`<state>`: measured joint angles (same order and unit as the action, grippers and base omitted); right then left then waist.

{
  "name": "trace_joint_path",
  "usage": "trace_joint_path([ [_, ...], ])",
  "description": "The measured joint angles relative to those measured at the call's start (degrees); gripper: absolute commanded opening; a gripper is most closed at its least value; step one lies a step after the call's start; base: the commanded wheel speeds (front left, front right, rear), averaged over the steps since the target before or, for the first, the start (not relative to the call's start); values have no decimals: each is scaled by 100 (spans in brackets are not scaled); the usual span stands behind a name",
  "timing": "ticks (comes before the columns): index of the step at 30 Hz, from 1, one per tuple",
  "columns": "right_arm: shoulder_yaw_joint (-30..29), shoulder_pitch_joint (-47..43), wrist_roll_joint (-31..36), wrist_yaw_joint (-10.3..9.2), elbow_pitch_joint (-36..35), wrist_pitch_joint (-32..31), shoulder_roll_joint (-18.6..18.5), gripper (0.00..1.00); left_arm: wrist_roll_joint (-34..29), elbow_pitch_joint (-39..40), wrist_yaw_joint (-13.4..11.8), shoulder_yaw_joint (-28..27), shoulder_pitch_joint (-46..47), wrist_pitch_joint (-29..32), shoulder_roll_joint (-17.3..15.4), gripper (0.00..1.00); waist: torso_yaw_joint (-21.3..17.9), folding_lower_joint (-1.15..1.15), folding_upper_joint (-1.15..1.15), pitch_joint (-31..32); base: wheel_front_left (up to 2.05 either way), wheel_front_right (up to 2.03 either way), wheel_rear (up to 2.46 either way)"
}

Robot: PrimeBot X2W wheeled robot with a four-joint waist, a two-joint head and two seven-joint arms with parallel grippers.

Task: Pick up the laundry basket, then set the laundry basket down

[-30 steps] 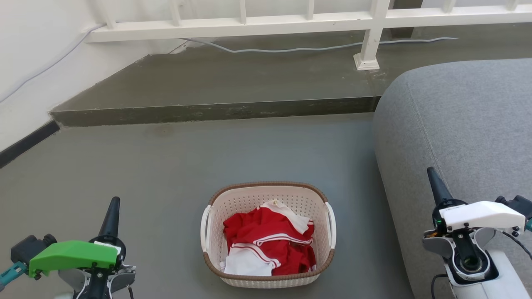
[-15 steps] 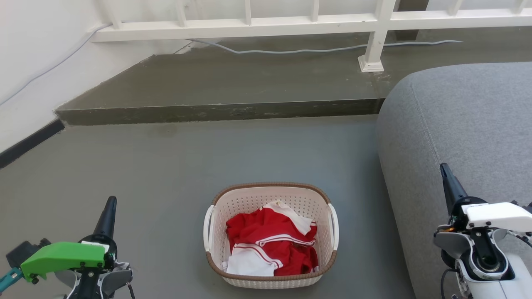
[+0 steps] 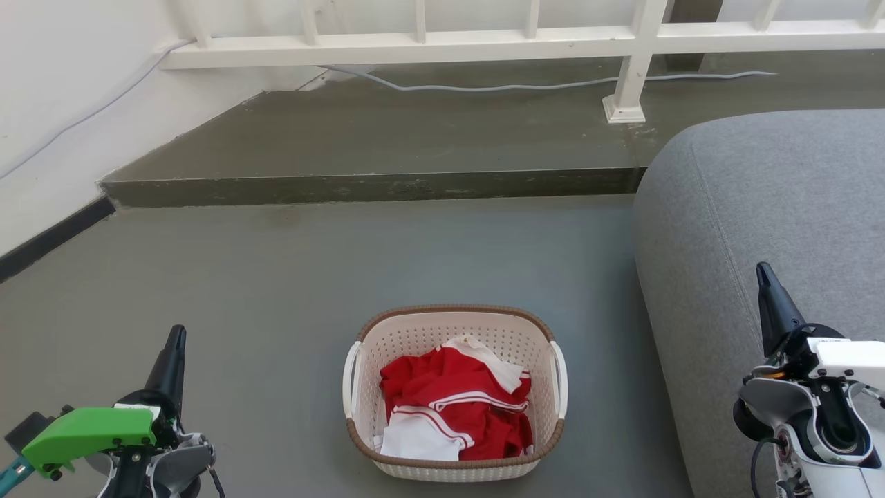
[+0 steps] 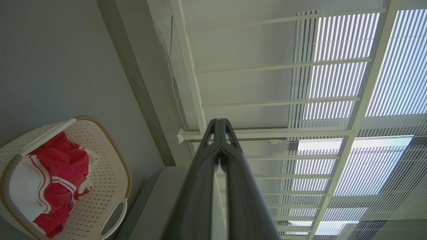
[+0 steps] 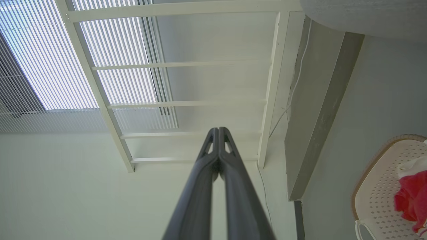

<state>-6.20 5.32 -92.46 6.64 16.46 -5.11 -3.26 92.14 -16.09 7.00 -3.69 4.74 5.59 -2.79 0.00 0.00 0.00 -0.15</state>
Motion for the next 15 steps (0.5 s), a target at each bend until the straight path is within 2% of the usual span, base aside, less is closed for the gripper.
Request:
trace_joint_path([
  [15, -22, -2, 0, 15, -5, 1, 1, 0, 13, 4, 2, -4, 0, 0, 8, 0, 0, 0, 0, 0, 0, 0, 0],
])
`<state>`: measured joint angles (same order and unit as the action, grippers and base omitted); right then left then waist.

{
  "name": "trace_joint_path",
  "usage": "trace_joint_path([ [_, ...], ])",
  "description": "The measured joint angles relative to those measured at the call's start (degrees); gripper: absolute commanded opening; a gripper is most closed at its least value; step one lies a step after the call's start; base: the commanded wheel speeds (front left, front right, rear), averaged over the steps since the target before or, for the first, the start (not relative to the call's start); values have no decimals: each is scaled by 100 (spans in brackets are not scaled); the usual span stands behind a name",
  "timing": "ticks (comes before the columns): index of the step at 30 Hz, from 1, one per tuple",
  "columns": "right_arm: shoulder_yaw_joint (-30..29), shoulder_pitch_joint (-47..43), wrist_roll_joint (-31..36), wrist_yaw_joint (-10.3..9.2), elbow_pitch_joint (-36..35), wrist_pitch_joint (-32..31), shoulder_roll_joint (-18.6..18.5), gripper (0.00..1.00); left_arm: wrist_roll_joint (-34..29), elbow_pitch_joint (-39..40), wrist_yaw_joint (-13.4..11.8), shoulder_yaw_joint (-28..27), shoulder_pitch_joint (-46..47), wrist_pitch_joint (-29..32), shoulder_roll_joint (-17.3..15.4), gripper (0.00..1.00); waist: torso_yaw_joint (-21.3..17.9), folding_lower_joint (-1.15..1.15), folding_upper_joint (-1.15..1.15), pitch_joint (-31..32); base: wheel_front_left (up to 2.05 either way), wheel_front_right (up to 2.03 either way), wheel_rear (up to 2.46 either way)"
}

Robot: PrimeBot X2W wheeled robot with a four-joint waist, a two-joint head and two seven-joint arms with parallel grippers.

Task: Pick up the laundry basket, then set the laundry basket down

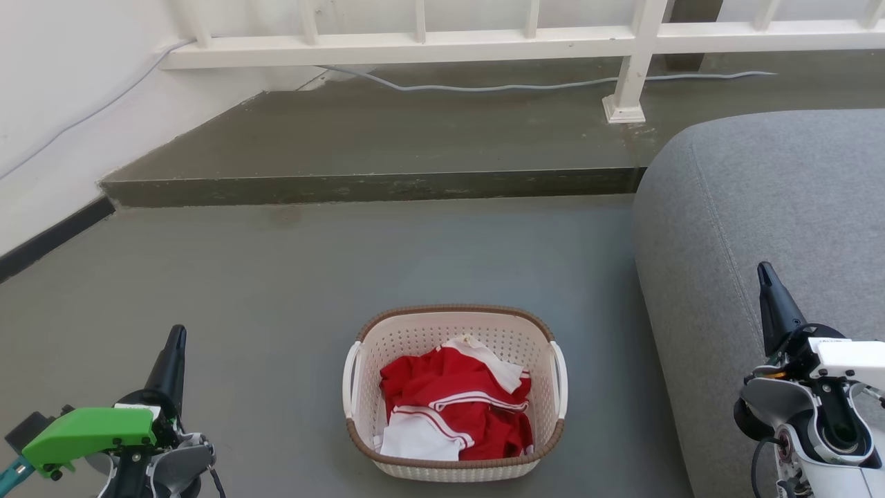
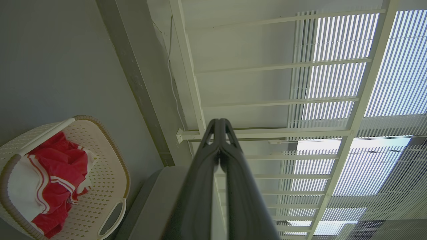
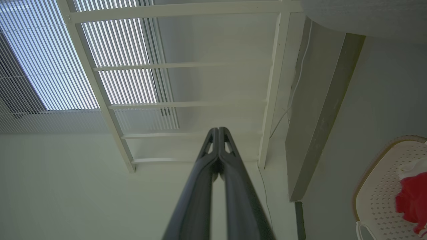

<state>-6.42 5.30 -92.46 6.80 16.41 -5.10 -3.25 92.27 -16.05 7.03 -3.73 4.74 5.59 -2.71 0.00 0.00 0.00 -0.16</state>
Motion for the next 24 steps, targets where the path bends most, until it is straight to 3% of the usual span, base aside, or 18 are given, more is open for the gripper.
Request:
trace_joint_path([
  [24, -8, -1, 0, 1, -4, -1, 2, 0, 0, 9, 0, -2, 0, 0, 2, 0, 0, 0, 0, 0, 0, 0, 0],
])
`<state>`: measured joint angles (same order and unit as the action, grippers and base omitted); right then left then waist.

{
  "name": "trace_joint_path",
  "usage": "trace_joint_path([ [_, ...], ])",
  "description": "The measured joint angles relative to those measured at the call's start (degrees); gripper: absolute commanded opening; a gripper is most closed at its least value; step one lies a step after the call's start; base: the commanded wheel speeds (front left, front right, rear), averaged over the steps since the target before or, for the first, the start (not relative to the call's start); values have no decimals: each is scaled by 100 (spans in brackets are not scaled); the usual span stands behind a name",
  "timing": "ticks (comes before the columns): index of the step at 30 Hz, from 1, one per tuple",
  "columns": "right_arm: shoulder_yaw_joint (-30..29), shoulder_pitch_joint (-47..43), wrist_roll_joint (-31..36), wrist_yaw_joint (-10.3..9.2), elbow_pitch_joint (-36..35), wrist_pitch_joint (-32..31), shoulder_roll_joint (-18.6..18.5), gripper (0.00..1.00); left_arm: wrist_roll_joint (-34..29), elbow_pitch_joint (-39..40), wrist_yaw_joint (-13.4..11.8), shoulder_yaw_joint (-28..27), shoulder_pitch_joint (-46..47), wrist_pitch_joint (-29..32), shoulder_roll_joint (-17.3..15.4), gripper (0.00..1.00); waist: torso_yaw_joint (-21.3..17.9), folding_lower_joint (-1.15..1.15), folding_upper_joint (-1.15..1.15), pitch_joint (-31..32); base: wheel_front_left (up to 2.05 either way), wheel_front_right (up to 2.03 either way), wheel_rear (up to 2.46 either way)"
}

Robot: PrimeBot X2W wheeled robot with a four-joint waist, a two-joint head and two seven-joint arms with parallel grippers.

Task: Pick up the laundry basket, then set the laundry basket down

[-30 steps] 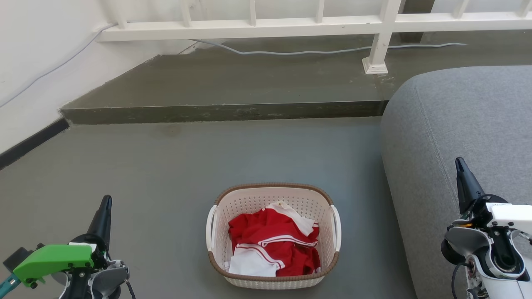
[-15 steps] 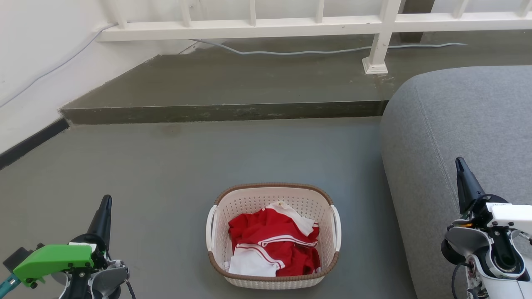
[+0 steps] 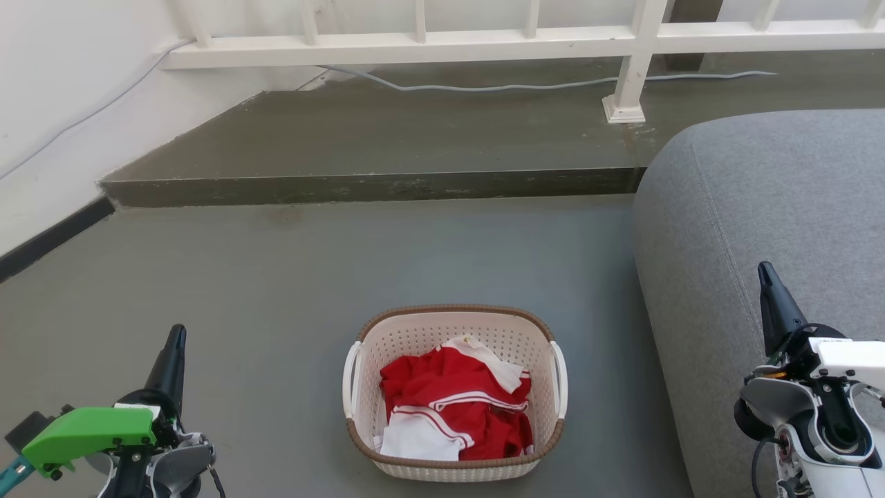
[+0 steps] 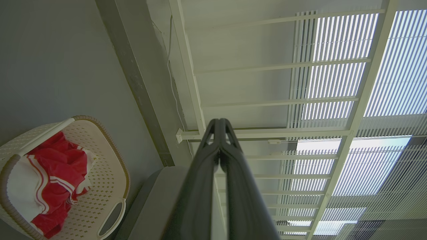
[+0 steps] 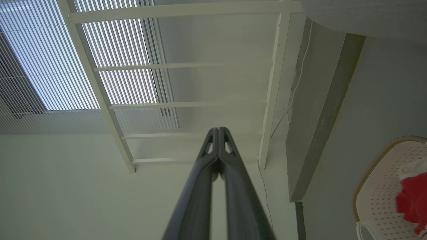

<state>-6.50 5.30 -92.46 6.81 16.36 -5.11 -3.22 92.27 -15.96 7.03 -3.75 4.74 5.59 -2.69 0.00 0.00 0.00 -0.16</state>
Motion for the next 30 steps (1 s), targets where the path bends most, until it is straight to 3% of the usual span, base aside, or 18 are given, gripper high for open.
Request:
trace_joint_path([
  [30, -7, -1, 0, 0, -16, -3, 2, 0, 0, 4, 0, -4, 0, 0, 1, 0, 0, 0, 0, 0, 0, 0, 0],
])
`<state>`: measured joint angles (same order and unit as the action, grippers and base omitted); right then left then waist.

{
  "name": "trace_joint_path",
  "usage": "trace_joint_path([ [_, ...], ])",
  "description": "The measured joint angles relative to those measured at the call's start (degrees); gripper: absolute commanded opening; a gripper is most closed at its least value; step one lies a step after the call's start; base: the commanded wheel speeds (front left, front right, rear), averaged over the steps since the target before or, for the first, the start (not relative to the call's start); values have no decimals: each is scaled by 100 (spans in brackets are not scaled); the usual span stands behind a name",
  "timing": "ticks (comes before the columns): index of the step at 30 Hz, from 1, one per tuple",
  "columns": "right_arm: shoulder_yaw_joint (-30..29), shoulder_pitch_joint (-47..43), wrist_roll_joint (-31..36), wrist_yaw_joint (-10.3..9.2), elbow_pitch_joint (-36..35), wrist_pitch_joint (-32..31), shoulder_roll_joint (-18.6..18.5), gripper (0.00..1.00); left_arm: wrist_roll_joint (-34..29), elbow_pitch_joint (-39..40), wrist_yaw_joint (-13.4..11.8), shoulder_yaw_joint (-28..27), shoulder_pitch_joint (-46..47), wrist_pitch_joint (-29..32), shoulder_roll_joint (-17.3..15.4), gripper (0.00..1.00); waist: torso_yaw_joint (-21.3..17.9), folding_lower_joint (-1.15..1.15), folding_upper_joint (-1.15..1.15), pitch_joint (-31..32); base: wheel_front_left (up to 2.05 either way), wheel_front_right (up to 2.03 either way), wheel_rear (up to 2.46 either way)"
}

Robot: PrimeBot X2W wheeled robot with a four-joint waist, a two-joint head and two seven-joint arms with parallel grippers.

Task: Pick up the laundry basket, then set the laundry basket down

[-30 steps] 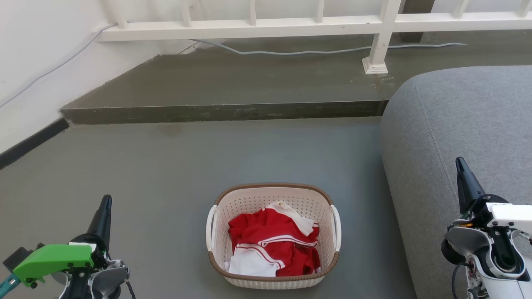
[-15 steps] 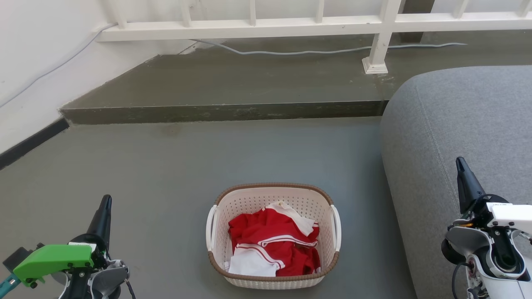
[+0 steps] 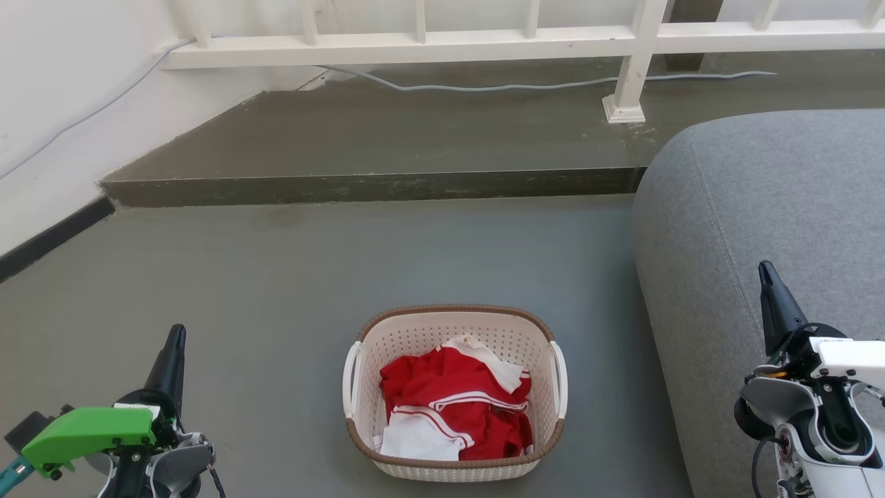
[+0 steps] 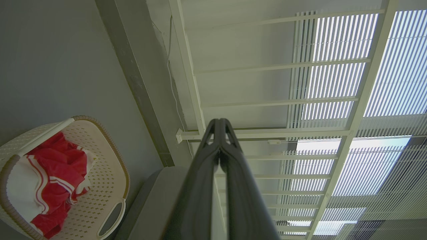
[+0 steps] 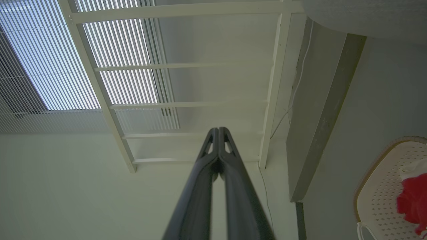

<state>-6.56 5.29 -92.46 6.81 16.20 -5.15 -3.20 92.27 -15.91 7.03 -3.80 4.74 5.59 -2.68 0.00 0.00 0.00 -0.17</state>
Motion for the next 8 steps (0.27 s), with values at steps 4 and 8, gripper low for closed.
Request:
trace_joint_path([
  [4, 0, 0, 0, 0, -1, 0, 0, 0, 0, 0, 0, -1, 0, 0, 0, 0, 0, 0, 0, 0, 0, 0, 0],
  [8, -1, 0, 0, 0, -2, 0, 0, 0, 0, 0, 0, -2, 0, 0, 0, 0, 0, 0, 0, 0, 0, 0, 0],
])
